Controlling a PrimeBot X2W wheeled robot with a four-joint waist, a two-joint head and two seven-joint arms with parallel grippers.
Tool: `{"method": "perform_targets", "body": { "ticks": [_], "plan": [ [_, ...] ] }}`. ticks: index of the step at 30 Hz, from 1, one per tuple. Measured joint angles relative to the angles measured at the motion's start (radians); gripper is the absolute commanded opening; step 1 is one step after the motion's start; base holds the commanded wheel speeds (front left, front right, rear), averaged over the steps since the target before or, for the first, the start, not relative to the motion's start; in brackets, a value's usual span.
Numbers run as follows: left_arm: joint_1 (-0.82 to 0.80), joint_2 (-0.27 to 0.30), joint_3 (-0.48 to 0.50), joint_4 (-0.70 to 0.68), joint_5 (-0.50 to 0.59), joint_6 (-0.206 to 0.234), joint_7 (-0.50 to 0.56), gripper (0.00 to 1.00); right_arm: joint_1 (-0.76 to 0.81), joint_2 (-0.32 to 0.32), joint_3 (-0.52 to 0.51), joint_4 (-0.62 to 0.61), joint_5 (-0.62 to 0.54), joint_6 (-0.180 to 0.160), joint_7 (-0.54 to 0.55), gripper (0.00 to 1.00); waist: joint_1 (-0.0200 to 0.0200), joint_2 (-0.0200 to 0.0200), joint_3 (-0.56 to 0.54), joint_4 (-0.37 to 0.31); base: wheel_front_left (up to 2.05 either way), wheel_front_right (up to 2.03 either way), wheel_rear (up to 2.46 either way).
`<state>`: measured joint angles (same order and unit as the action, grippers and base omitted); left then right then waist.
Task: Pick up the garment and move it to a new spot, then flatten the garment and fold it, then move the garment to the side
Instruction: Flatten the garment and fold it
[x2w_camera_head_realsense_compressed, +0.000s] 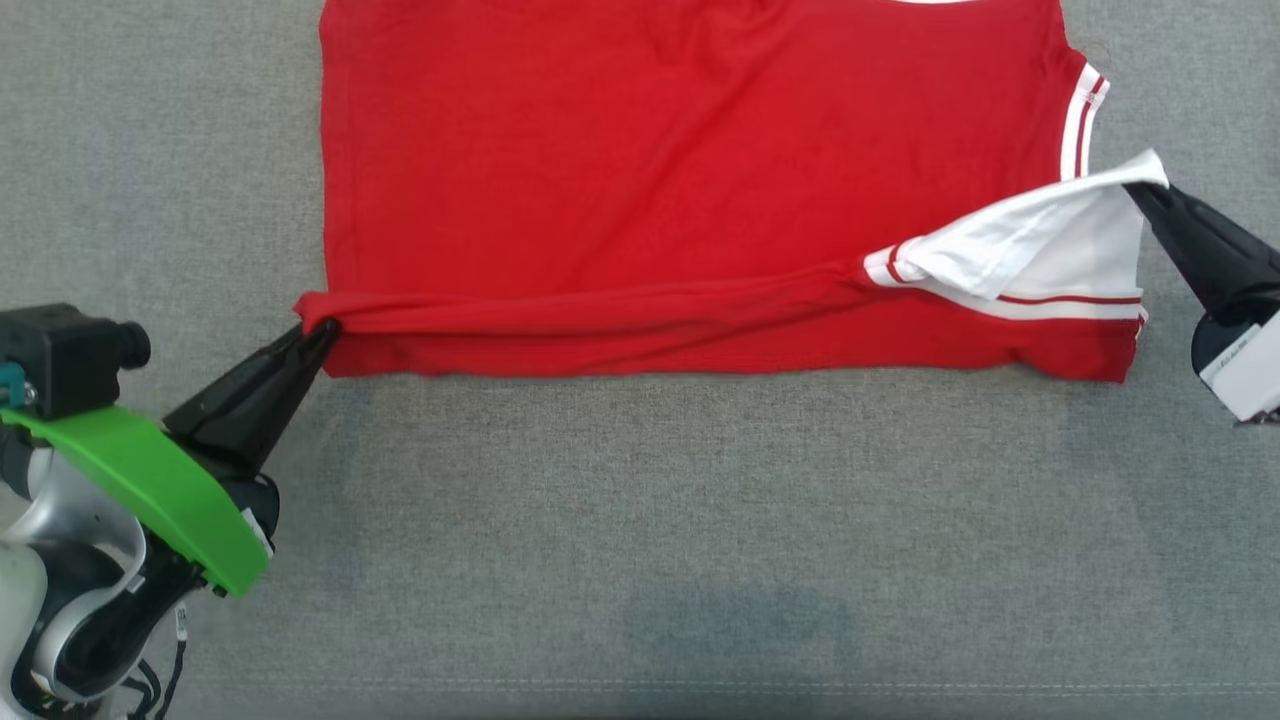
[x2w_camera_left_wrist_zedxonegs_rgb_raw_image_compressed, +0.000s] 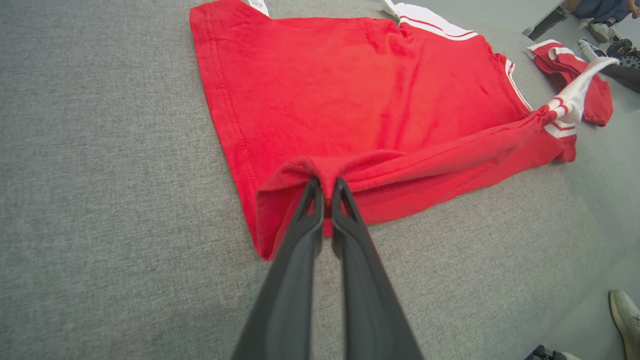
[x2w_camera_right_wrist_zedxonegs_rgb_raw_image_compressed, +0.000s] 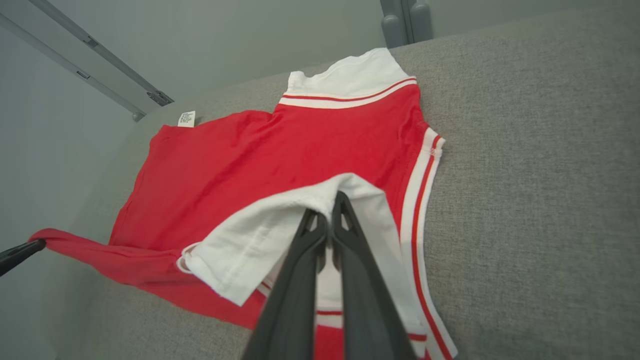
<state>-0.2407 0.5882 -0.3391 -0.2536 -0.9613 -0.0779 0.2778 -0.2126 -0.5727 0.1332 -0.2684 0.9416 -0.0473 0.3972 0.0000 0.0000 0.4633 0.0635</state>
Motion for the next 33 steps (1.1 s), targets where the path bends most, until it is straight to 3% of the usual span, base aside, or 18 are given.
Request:
{"method": "perform_targets", "body": {
  "ticks": [22, 33],
  "plan": [
    [-0.174, -0.008, -0.054, 0.09, 0.005, 0.007, 0.101, 0.0, -0.169, 0.016, 0.046, 0.101, -0.047, -0.007, 0.008, 0.0, 0.0, 0.0, 0.073, -0.02, 0.0, 0.0, 0.0],
    [-0.179, -0.035, -0.086, 0.12, 0.026, -0.002, 0.098, 0.0, -0.123, 0.045, 0.076, 0.115, -0.031, 0.03, -0.015, 0.0, 0.0, 0.0, 0.051, -0.026, 0.0, 0.0, 0.0]
  ]
}}
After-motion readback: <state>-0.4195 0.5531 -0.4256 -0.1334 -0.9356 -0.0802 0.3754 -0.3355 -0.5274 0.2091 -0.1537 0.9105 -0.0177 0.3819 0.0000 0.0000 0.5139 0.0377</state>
